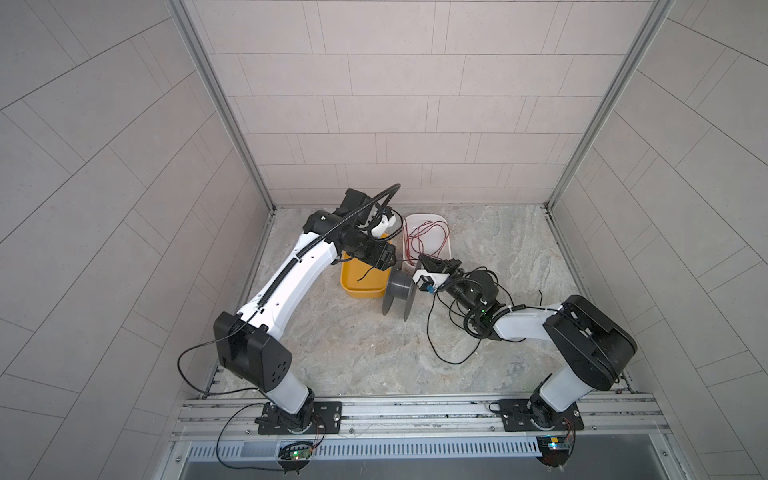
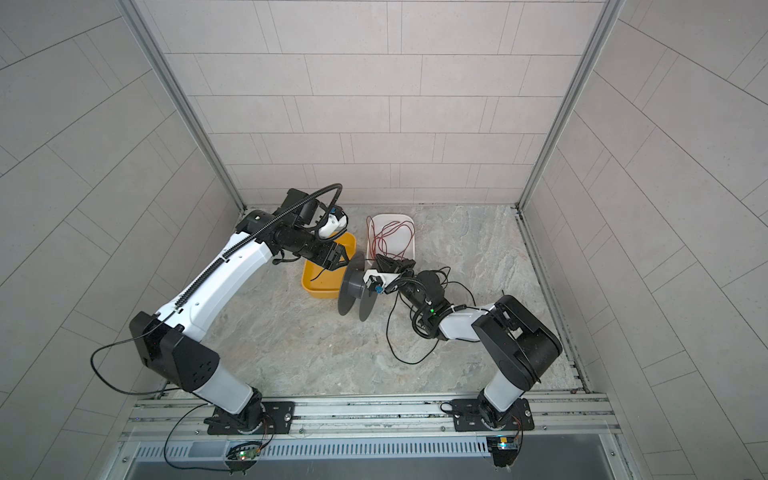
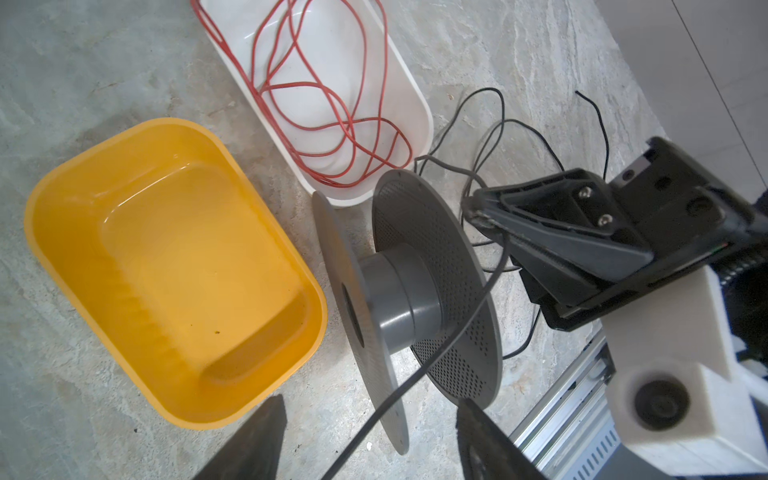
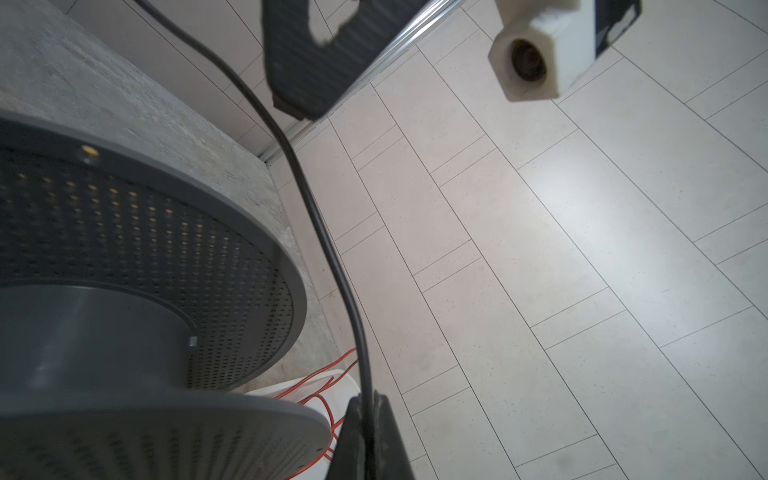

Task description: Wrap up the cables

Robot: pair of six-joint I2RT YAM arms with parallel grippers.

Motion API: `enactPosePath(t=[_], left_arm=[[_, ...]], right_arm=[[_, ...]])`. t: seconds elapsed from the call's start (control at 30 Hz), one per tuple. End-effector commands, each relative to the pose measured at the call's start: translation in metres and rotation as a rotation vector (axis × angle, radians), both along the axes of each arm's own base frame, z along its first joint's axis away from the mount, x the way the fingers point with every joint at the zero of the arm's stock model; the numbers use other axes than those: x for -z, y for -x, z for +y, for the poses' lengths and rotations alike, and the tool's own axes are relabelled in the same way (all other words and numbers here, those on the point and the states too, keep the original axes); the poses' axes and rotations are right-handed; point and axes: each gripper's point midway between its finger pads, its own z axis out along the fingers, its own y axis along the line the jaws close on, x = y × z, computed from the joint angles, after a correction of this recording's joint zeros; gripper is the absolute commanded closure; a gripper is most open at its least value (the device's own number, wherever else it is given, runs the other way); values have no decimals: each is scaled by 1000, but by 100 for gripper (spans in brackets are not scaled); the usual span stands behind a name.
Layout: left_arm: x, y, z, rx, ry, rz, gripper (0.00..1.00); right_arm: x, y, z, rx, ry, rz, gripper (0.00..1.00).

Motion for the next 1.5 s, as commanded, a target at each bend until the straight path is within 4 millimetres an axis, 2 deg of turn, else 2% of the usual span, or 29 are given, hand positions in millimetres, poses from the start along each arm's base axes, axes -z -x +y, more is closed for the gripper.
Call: enactPosePath(t=[0.0,0.13,0.23,0.33,0.57,0.97,1.03,1.17,1.23,1.3,1.47], left_arm=[[-2,9,-7,69,-7,-27,30],[-1,19,-16,136,-15,-33,30],[4,18,-14,132,-41,-31,32],[6,17,-13,128,-46,-28,42],[1,15,-15,116,-39,-38,72],[-6,16,-18,98,-15,-47,98],[-9,16,-21,82,5,-43,100],[-15,14,-21,16,31,-44,100],[-17,12,-22,-20,56,-36,100],[-18,10,-24,-64,84,-17,100],[-15,10,-29,-162,122,16,100]], right_arm=[[-23,7,2,-32,-26,-47,100],[-26,8,2,-35,-27,-52,100],[-27,9,2,-40,-31,-53,100],[-28,10,2,-43,-41,-54,100],[-39,13,2,-54,-80,-62,100],[-44,10,0,-44,-142,-45,100],[-54,7,-6,-16,-218,-30,89],[-62,4,-15,28,-311,2,57],[-71,1,-20,48,-381,37,45],[-78,0,-21,49,-408,87,39],[-87,8,-25,39,-451,213,35]])
